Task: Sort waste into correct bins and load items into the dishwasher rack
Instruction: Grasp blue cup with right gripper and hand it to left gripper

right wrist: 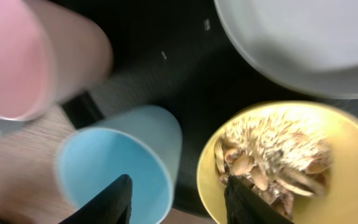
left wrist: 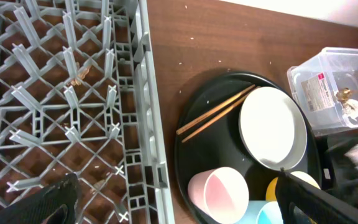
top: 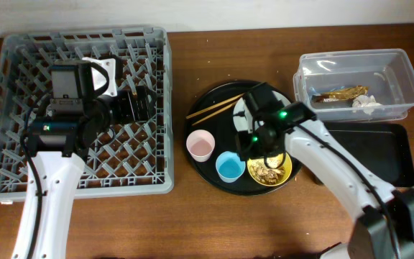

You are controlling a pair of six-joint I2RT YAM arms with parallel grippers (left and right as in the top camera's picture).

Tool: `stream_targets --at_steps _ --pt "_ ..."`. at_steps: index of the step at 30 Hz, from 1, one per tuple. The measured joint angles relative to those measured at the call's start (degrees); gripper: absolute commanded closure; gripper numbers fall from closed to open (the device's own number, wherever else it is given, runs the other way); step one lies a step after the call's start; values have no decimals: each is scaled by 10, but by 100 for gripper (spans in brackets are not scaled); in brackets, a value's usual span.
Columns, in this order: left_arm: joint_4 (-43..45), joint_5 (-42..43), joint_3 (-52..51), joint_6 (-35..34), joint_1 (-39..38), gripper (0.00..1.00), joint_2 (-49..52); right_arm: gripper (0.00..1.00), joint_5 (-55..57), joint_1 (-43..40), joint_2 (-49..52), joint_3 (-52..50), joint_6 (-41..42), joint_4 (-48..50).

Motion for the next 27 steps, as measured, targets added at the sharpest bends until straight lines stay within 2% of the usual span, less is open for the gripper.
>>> stream_targets --at_steps 1,3,4,8,10,12,14,16,18,20,22,24,26,27 --pt "0 3 0 0 0 1 0 66 2 0 10 -11 2 12" --pt "-20 19 1 0 0 1 0 81 6 0 29 -28 6 35" --pt "-13 24 1 0 0 1 0 96 6 0 29 -28 7 45" --pt "-4 36 1 -15 0 0 0 96 -2 0 29 -25 12 25" --pt "0 75 1 -24 7 1 0 96 -3 -3 17 5 8 -34" --pt "1 147 1 -30 37 1 0 96 -5 -24 -14 67 0 -76" --pt "1 241 1 -30 79 1 2 96 -21 -75 -67 147 -10 -74" --pt "2 355 1 -23 93 1 7 96 -120 -119 -102 195 -58 -21" --pt "2 448 1 -17 87 1 11 96 -286 -117 -105 202 -104 56" --pt "3 547 1 -15 74 1 14 96 -389 -101 -91 202 -125 97" --pt "7 607 1 -15 66 1 14 96 -437 -79 -79 201 -133 132" --pt "21 671 1 -13 56 17 14 96 -482 -36 -66 201 -138 164" --pt "21 686 1 -8 56 15 14 96 -494 -21 -62 200 -135 208" --pt "11 697 1 -10 57 8 14 96 -497 -21 -61 199 -125 229"
